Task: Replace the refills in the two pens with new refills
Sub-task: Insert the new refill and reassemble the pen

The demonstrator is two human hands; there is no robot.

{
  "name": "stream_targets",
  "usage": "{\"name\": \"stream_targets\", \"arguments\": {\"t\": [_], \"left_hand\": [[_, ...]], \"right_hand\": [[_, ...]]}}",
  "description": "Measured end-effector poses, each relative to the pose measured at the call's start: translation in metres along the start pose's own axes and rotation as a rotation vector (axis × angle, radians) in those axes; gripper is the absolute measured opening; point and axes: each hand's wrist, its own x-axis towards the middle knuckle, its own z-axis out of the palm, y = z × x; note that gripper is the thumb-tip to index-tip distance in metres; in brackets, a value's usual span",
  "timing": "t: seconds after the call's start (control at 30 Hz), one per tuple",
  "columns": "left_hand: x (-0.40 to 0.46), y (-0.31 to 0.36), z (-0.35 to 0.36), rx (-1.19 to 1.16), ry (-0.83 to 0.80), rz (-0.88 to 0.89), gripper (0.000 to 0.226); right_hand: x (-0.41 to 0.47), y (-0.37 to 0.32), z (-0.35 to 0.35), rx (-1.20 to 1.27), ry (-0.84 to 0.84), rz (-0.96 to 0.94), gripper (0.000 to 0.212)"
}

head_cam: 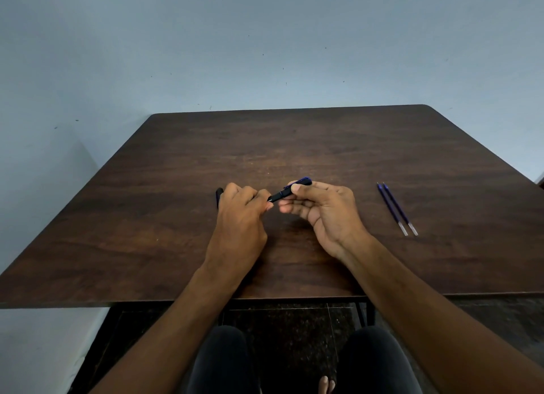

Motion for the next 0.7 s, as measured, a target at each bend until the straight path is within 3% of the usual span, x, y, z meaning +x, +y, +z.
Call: {"name": "stream_targets", "arguments": {"t": [0.43,0.7], "left_hand": [[-0.001,0.001,0.002,0.023,0.09,0.002,0.002],[-0.004,0.002,0.001,-0.018,0.056,-0.024,0.016]], "right_hand": [[-0.001,0.002,0.003,0.048,-0.017,-0.008,0.013],[0.0,0.001,0.011,0.045,0.033,0.079,0.009]]}}
